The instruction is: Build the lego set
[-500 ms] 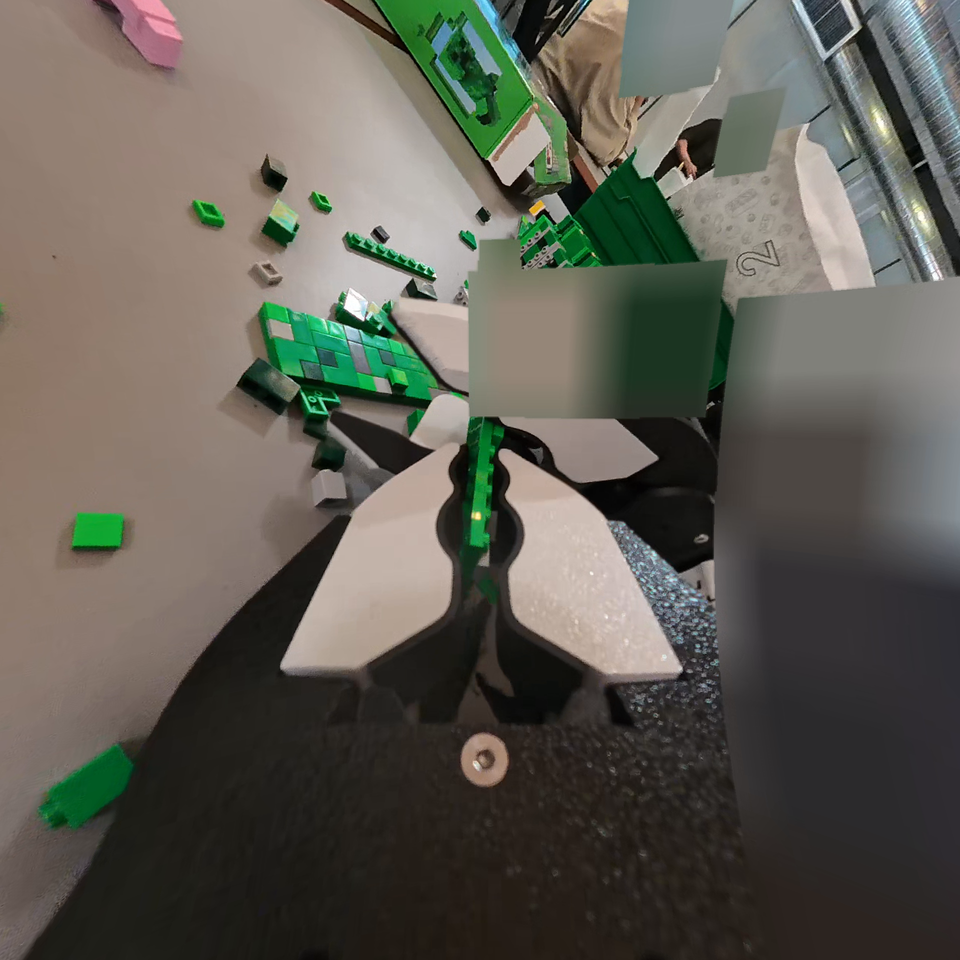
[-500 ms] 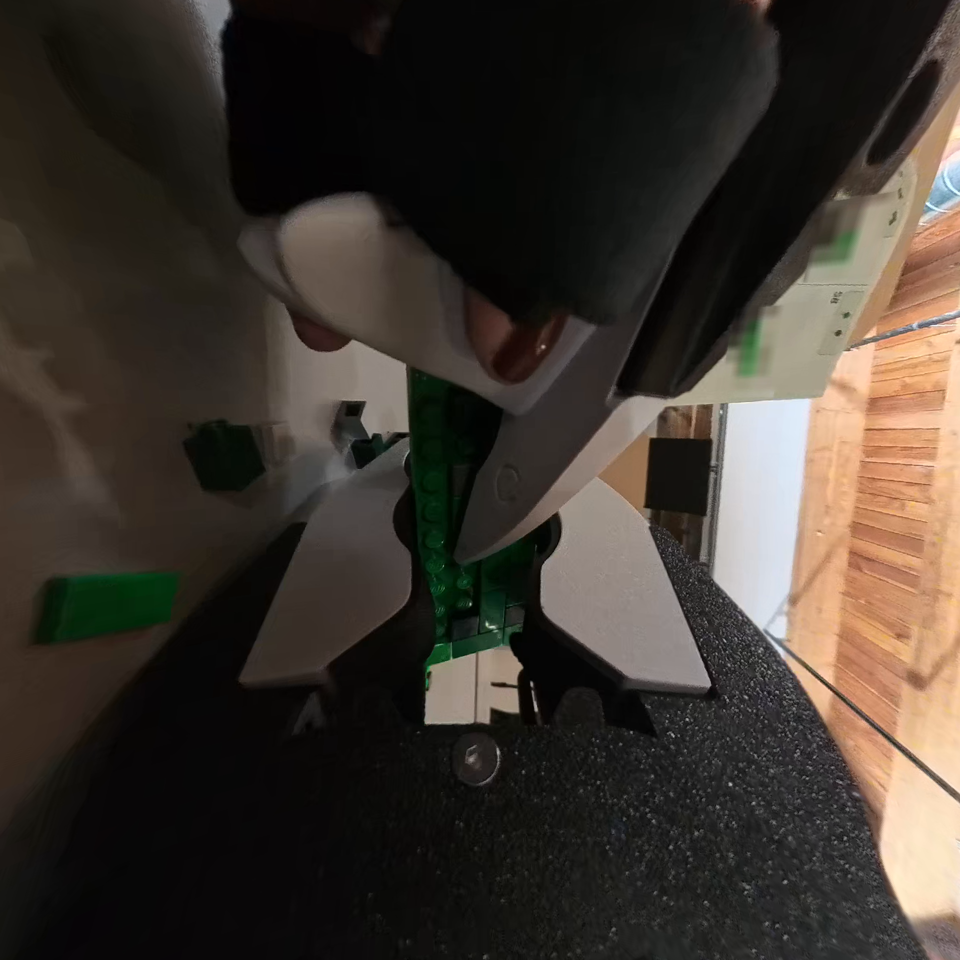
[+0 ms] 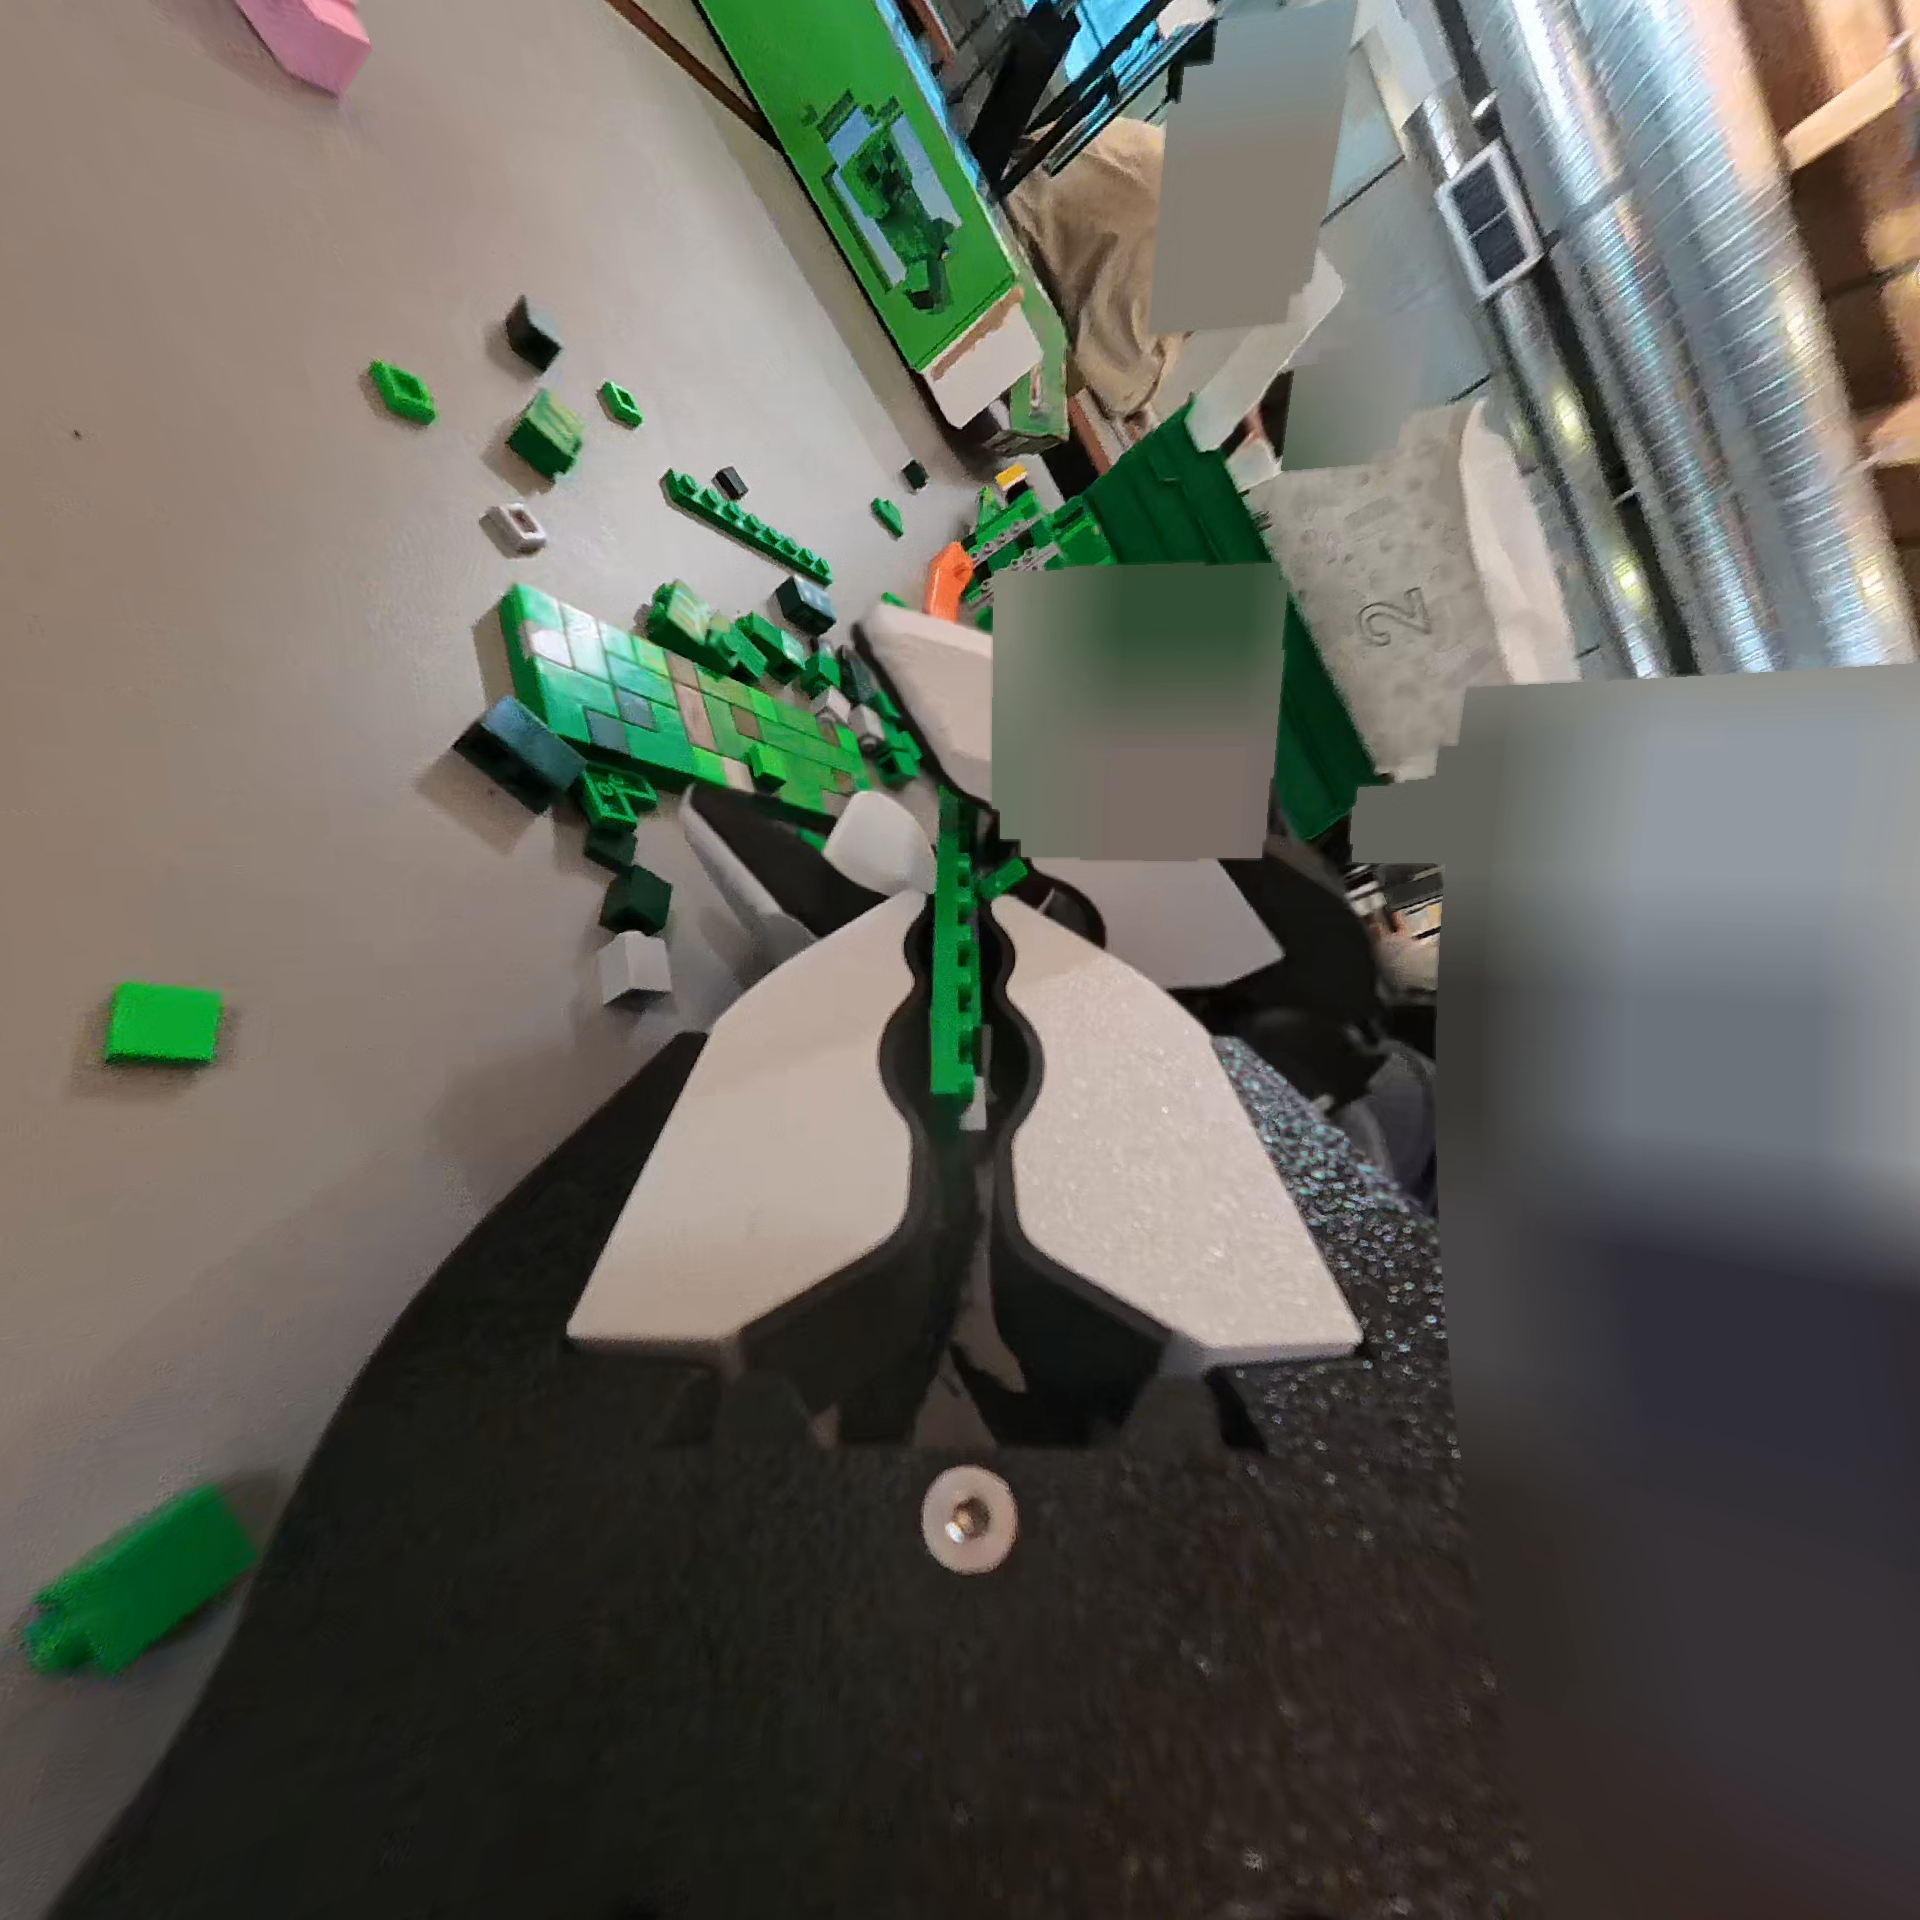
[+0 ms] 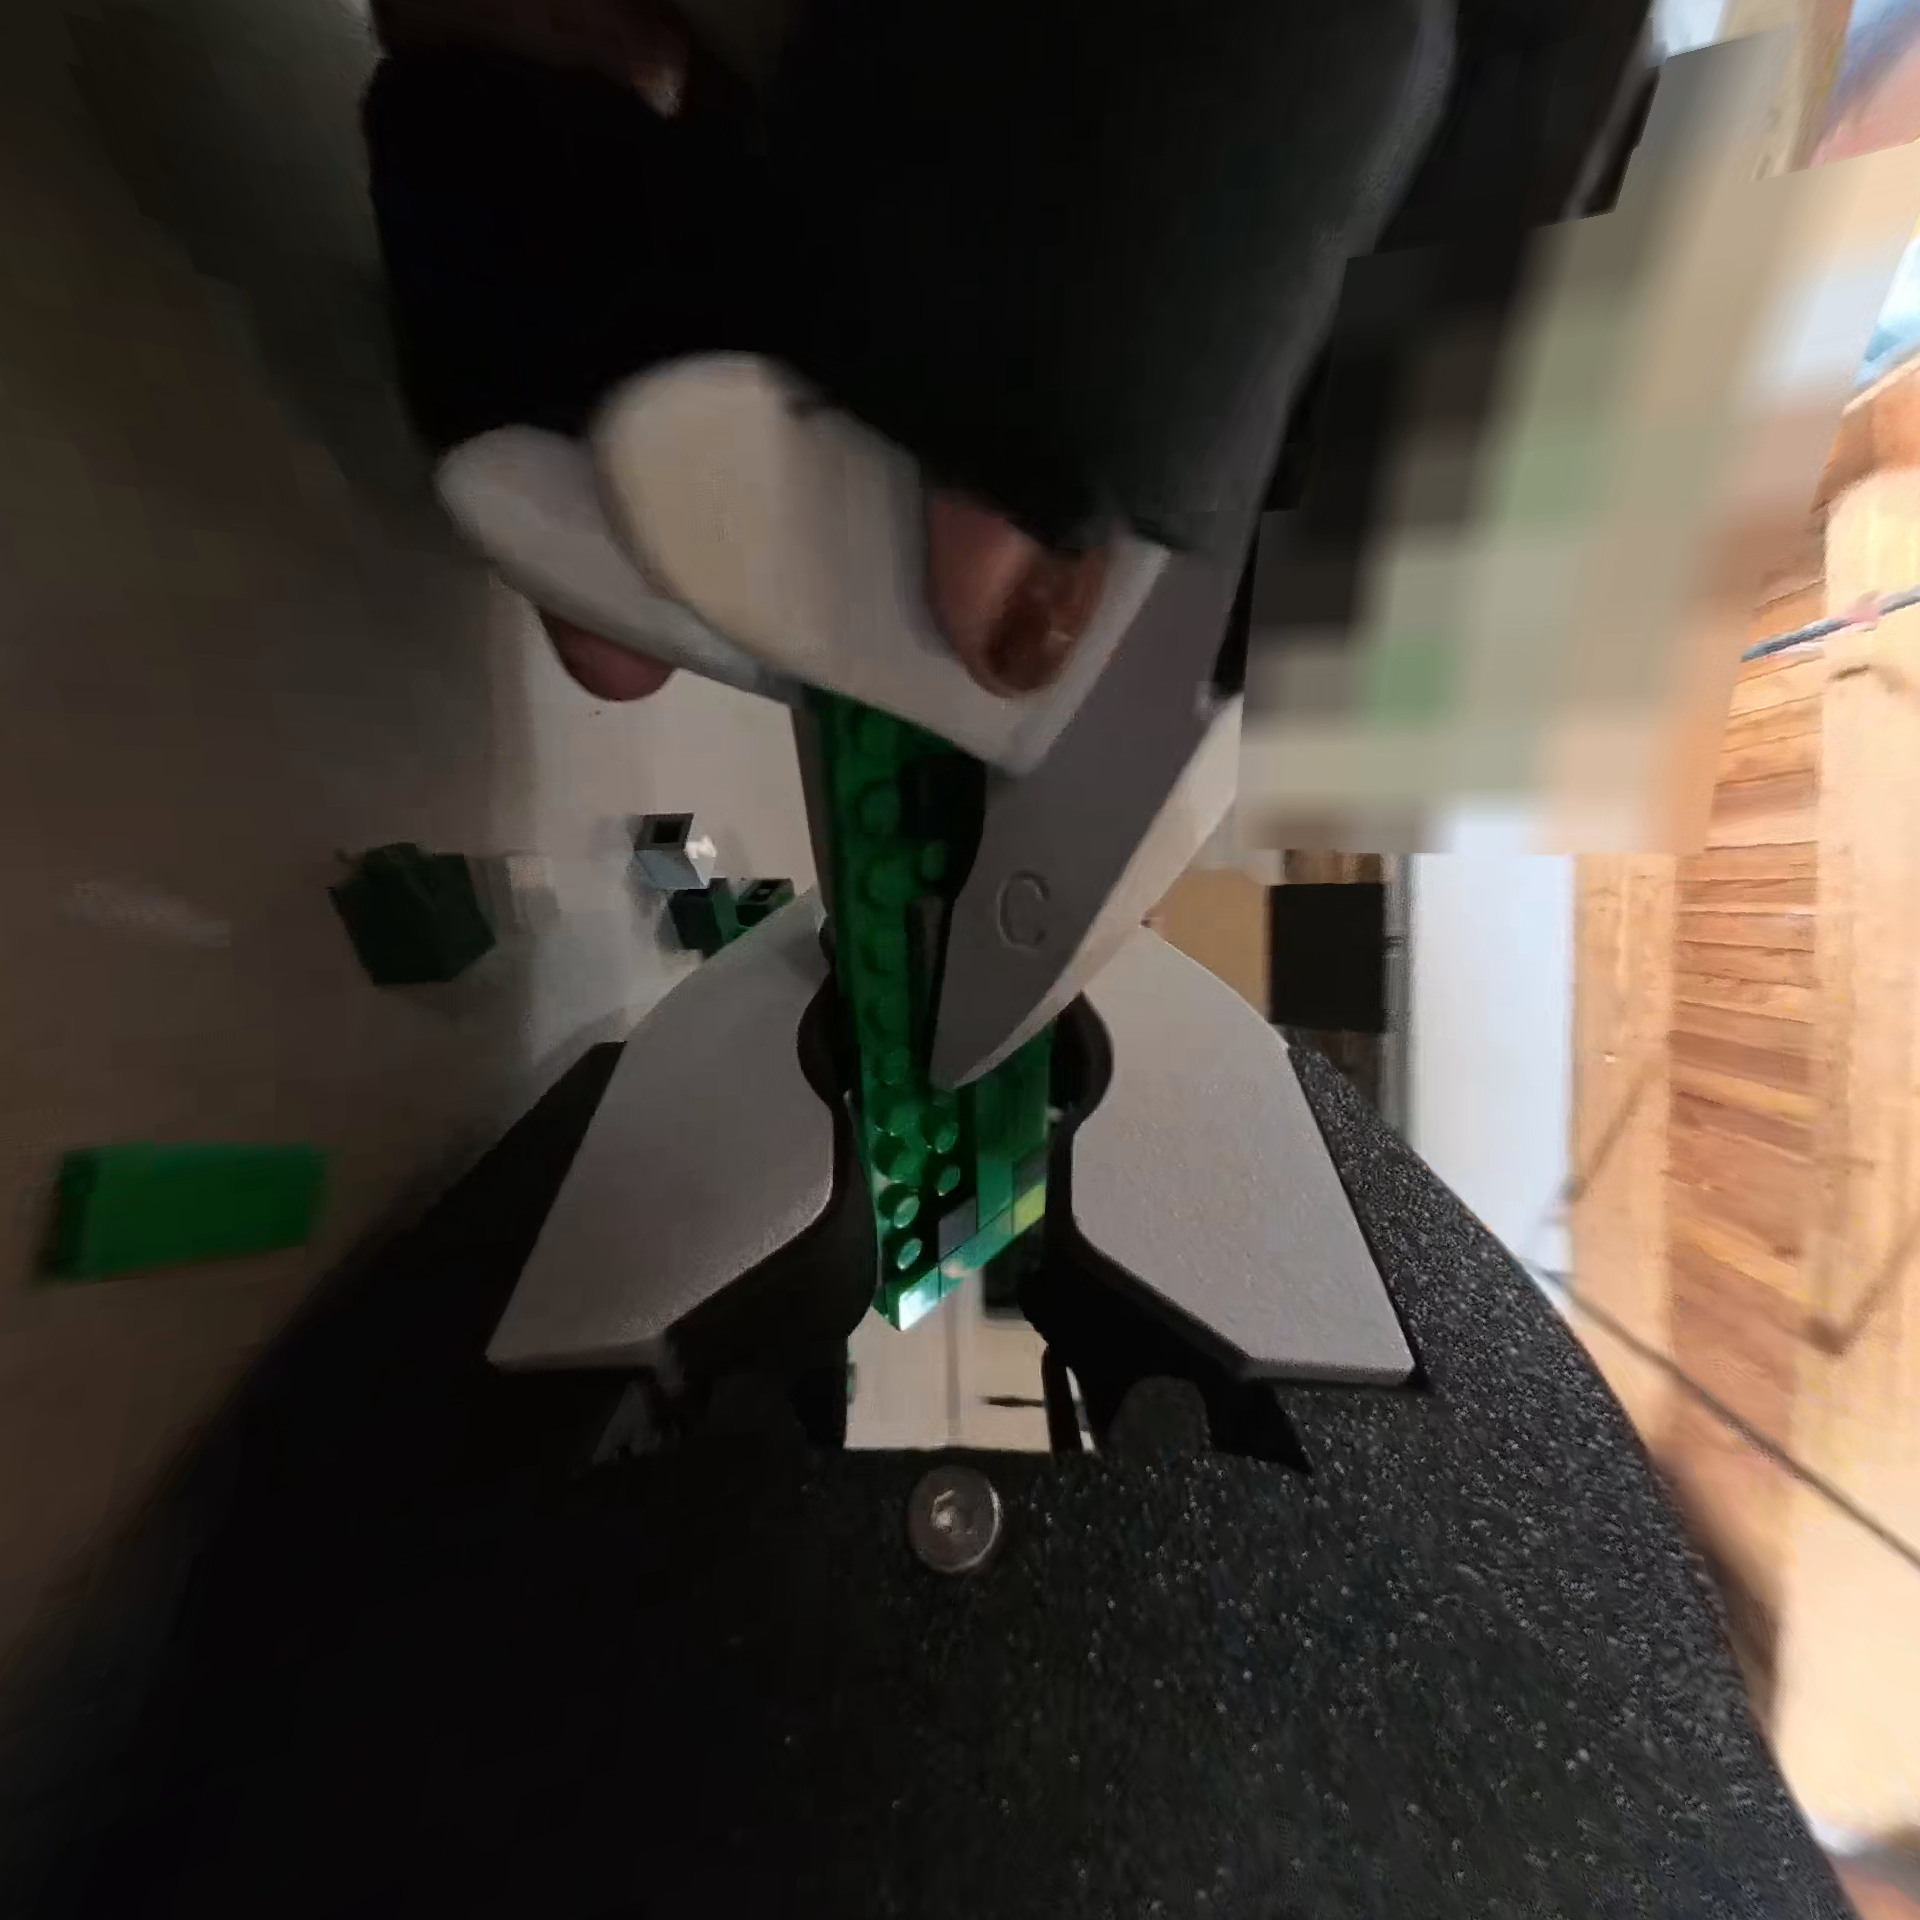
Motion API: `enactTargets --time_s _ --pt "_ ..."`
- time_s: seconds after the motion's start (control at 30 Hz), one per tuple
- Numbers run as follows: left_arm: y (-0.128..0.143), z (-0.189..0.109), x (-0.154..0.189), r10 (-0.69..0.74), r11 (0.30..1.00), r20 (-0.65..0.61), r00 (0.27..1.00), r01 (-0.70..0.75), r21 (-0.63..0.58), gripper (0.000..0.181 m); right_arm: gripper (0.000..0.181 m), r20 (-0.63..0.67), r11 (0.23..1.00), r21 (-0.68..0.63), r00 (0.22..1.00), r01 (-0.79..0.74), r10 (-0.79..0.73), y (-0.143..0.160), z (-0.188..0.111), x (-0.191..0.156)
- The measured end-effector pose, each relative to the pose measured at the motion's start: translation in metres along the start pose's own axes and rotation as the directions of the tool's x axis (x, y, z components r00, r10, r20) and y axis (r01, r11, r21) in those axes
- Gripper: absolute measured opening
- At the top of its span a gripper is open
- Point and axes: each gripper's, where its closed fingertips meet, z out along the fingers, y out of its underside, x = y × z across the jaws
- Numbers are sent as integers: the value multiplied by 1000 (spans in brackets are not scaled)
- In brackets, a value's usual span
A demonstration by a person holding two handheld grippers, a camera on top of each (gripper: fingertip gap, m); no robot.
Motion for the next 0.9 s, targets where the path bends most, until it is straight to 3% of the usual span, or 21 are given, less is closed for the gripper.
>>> enactTargets --time_s 0.1,0.17,0.5,0.73,0.9 --pt "0 0 -1 73 997 41 997 -73 -6 6 53 87 987 -25 983 -160 161 12 0 -1" --pt "-2 -2 -3 93 996 54 994 -93 -1 6 54 156 974 -39 962 -221 225 18 0 -7" --pt "10 2 1 243 967 66 968 -237 -96 6 38 233 989 21 963 -144 135 8 -2 -18" --pt "3 -2 5 84 996 0 996 -84 -21 7 37 20 998 -43 999 46 -45 11 1 3" --pt "0 -2 6 69 998 -16 997 -69 5 9 37 -1 998 -52 1000 25 -25 13 1 5"
